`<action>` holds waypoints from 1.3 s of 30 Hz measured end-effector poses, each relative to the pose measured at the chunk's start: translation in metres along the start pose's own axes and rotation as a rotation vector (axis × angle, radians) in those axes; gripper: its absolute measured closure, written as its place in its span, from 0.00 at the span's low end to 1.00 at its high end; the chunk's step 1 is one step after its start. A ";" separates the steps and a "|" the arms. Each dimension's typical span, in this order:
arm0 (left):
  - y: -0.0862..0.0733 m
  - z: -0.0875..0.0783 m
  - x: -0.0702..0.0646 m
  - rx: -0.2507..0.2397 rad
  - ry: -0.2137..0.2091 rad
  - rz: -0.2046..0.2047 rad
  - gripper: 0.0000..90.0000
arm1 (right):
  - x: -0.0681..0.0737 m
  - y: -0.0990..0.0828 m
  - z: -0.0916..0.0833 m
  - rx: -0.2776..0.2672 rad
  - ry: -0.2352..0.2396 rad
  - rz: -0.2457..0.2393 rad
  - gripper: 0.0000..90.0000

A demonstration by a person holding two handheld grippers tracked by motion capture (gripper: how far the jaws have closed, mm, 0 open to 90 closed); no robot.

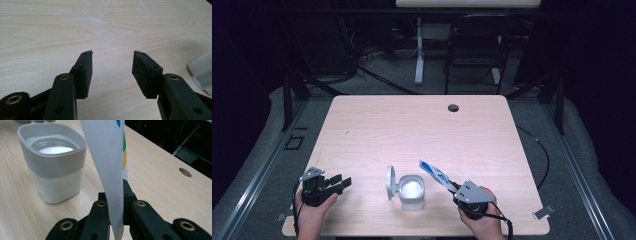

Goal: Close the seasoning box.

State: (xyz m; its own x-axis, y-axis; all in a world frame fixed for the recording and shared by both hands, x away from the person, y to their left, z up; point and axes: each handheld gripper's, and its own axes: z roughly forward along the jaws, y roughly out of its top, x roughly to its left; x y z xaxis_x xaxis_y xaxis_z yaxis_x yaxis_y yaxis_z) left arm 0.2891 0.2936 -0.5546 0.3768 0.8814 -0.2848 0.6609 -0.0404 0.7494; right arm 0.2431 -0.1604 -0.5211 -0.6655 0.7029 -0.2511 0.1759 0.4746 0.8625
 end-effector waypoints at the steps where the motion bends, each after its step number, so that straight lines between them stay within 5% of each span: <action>1: 0.000 -0.001 0.000 0.002 0.003 0.001 0.57 | -0.003 -0.001 0.000 -0.004 -0.003 0.019 0.98; 6: 0.001 -0.004 -0.001 -0.005 -0.003 0.010 0.57 | -0.017 -0.008 0.000 -0.025 -0.005 0.141 0.98; 14: 0.000 -0.004 -0.003 0.005 -0.004 0.019 0.57 | -0.037 -0.024 -0.001 -0.034 -0.059 0.274 0.97; 39: 0.002 0.006 -0.016 0.018 -0.026 0.052 0.57 | -0.056 -0.053 0.022 0.129 -0.072 0.353 0.96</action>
State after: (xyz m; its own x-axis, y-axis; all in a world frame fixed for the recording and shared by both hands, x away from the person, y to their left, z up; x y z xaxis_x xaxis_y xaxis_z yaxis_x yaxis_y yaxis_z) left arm 0.2882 0.2768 -0.5527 0.4275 0.8653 -0.2616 0.6517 -0.0945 0.7526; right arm 0.2870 -0.2136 -0.5623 -0.4960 0.8682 0.0173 0.4781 0.2565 0.8400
